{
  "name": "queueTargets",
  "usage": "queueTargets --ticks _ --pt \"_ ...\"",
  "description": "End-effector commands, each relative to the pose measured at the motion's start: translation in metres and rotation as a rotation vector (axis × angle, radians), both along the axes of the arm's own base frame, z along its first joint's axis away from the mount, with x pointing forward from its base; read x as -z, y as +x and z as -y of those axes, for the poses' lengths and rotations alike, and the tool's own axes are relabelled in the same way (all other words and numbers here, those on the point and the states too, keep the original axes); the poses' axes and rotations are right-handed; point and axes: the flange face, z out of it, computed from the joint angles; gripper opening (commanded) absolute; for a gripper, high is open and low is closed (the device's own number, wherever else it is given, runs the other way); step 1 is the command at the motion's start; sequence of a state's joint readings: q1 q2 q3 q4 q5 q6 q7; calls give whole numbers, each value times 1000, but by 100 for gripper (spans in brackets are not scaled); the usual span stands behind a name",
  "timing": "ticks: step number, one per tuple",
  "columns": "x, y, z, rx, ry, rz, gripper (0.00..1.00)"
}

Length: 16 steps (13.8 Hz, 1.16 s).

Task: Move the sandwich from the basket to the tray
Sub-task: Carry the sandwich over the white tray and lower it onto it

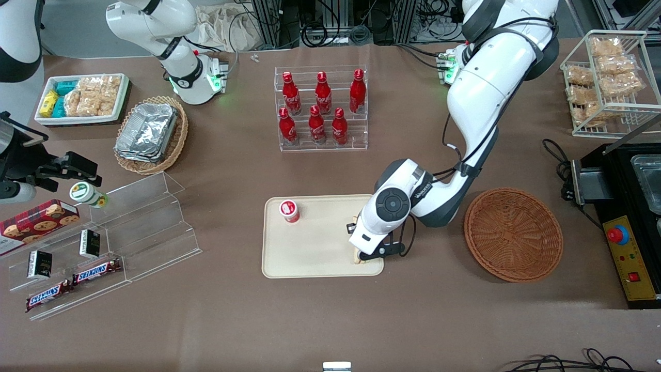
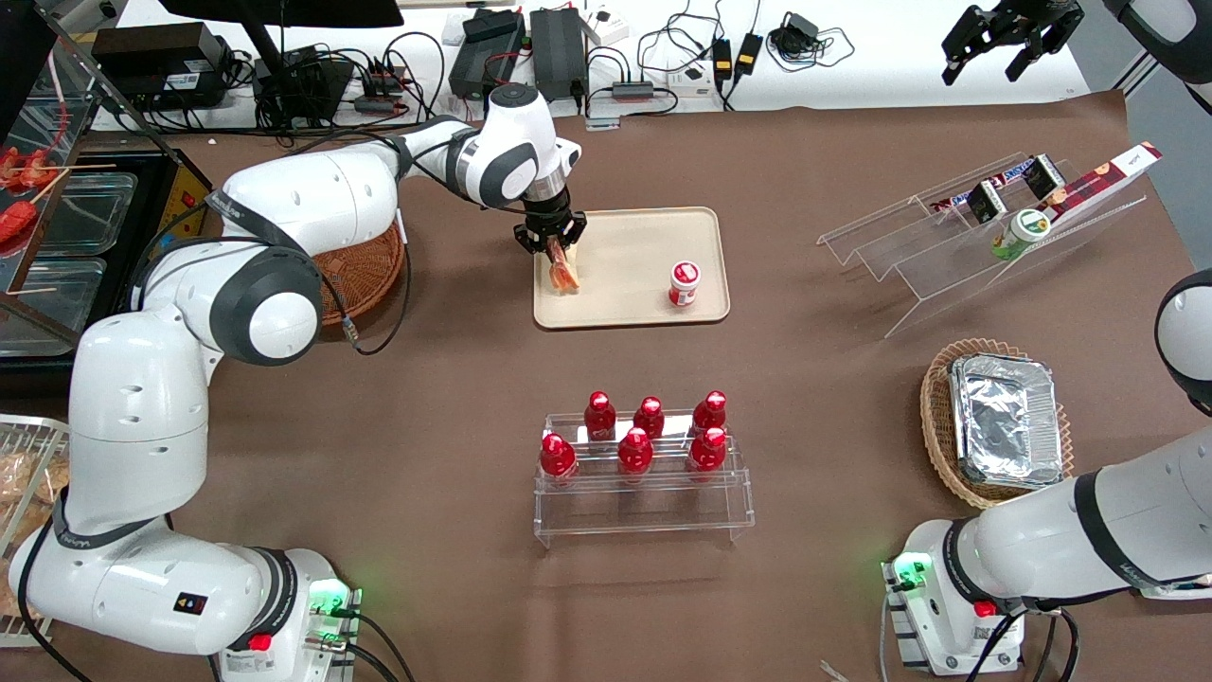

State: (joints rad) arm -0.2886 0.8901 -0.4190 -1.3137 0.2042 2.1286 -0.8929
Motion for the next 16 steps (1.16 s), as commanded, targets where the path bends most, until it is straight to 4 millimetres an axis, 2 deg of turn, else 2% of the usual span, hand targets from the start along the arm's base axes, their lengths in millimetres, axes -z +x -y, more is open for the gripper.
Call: queueTargets --ticks 1,3,8,11,13,15,16 --pt "6 2 3 -16 7 13 100" --pt "6 0 4 -14 7 10 99" --pt "-15 3 4 -13 4 32 99" --pt "-20 4 4 -13 1 37 99" --pt "-47 6 1 -15 3 59 99" --pt "-83 7 -7 -16 23 73 99" --pt "-108 6 -12 -19 31 88 99"
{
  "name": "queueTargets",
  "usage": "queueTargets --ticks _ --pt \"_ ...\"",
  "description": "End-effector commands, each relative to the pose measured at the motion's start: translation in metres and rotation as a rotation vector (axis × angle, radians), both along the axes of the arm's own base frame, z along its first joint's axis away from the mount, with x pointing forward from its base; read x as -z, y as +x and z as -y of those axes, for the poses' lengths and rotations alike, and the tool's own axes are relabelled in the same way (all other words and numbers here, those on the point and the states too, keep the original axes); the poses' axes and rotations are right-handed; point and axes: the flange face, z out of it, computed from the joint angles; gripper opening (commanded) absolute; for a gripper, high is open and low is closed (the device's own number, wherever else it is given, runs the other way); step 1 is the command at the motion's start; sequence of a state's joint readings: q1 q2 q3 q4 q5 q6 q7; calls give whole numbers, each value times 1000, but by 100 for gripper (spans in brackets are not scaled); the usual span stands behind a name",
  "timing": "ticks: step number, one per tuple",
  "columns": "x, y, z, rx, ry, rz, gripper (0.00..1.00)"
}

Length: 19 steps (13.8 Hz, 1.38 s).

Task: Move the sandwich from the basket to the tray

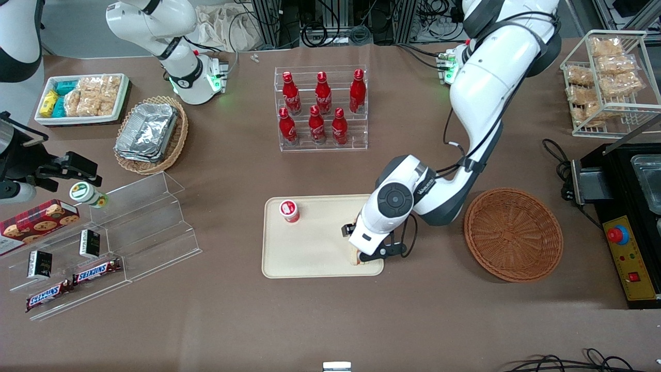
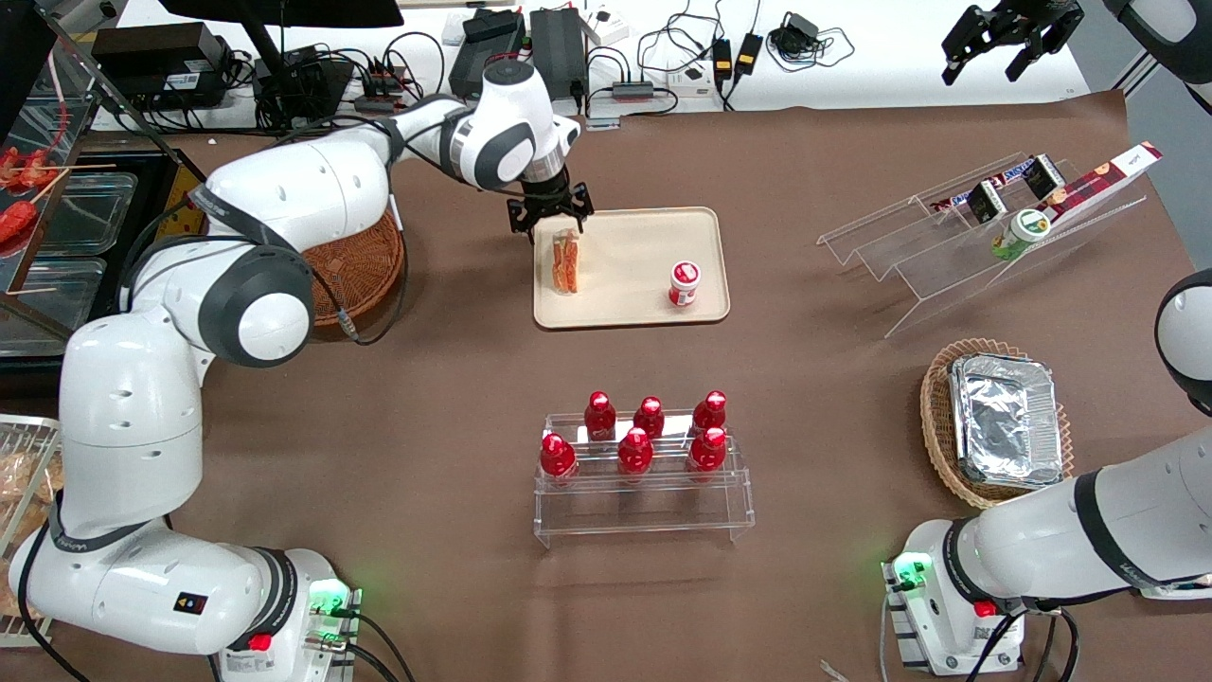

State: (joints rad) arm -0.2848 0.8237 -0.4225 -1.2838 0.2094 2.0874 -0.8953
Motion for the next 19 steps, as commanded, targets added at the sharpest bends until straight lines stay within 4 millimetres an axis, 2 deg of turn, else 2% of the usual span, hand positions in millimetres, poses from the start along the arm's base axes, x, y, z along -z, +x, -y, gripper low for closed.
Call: queueTargets --ticks 1,3,4,6,7,8,10,14,17,19 --pt "-75 -3 -22 -18 57 32 99" --pt "-122 -6 -52 -47 94 17 99" --pt "-143 -5 -73 -63 105 24 99" --pt "-181 -11 -114 7 107 30 99" --pt "-193 -10 -135 -2 88 23 99" --pt "-201 -9 -156 -3 81 13 99" --pt "-219 -16 -182 72 92 22 99" --pt "-252 -13 -279 124 98 9 99" --pt "-260 -11 -347 162 93 -17 99" --pt "-263 -8 -385 188 95 -10 99"
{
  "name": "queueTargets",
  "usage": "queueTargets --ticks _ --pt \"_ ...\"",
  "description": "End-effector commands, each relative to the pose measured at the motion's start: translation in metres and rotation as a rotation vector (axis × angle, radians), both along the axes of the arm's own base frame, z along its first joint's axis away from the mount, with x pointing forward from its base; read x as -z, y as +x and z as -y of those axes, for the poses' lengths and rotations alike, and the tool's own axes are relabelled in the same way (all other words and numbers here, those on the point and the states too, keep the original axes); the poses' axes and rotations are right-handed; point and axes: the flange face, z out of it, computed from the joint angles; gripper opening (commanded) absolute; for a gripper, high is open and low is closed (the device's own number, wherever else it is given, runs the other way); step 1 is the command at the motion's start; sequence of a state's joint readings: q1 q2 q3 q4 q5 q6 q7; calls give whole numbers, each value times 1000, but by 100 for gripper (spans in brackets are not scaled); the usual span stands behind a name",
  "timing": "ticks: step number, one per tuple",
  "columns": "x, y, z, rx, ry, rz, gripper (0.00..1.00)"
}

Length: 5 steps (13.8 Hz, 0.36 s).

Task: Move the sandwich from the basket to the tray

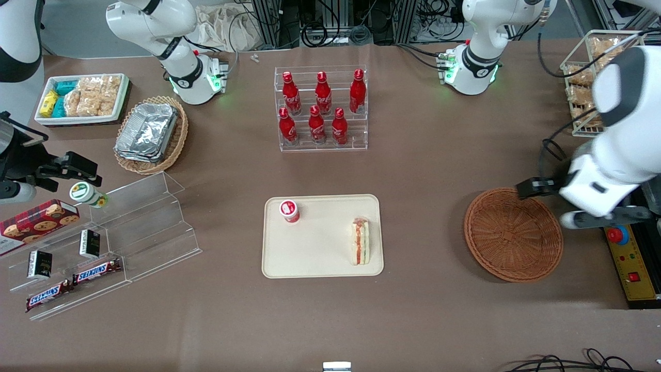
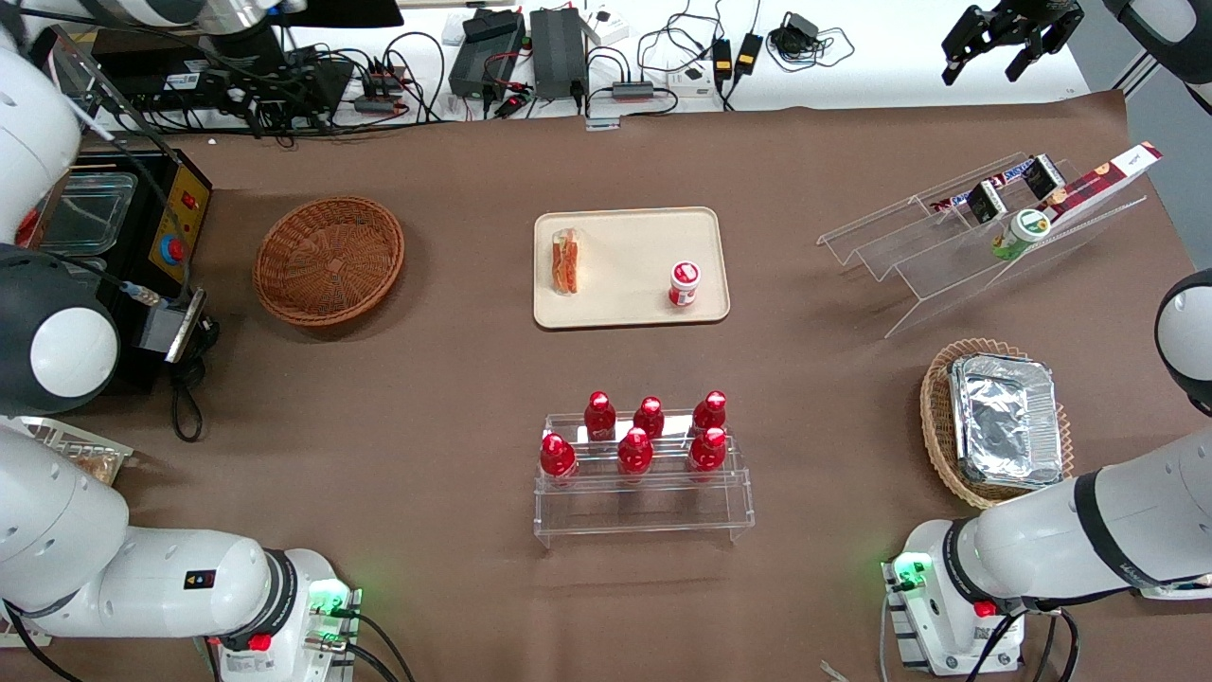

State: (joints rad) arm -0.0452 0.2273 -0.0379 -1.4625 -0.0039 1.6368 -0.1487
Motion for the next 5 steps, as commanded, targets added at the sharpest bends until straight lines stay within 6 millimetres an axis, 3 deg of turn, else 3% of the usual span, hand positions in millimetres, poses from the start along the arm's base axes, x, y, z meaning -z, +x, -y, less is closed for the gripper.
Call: queueTargets --ticks 1,3,5 --pt "-5 -5 -24 33 -7 -2 99" --pt "-5 -2 -29 24 -2 3 99" --pt "-4 -1 -19 41 12 4 99"
